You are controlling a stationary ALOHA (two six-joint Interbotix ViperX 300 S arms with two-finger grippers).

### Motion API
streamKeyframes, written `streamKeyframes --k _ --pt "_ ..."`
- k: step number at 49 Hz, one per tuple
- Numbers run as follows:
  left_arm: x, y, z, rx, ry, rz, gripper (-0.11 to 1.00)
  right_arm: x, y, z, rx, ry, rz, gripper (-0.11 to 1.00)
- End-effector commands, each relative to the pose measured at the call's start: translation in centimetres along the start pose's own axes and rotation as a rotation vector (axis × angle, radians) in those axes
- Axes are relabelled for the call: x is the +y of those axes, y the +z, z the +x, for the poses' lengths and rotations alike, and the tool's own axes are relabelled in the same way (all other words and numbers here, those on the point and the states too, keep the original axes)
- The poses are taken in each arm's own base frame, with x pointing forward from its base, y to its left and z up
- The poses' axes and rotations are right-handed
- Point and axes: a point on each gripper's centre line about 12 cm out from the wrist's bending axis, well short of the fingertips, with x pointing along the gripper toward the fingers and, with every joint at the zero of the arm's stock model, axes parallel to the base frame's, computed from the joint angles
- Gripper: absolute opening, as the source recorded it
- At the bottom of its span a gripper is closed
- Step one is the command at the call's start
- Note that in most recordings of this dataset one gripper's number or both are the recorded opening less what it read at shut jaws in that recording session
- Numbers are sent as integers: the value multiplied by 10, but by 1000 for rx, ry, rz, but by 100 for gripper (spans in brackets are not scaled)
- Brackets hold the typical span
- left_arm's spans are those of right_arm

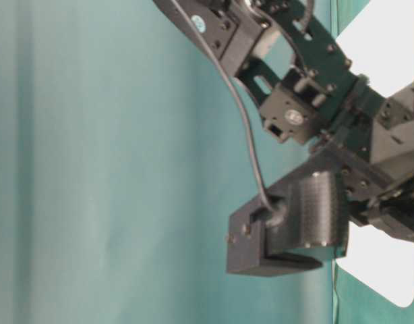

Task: Put the tape into the white case with the right arm.
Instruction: 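Lift the red roll and lower it into the tray's left side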

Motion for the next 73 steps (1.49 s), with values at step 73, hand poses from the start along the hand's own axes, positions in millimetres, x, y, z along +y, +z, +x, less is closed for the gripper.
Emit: streamKeyframes --k 73 --pt "0 5 0 -11 3 -2 0 -153 30 -66 -125 -260 147 3"
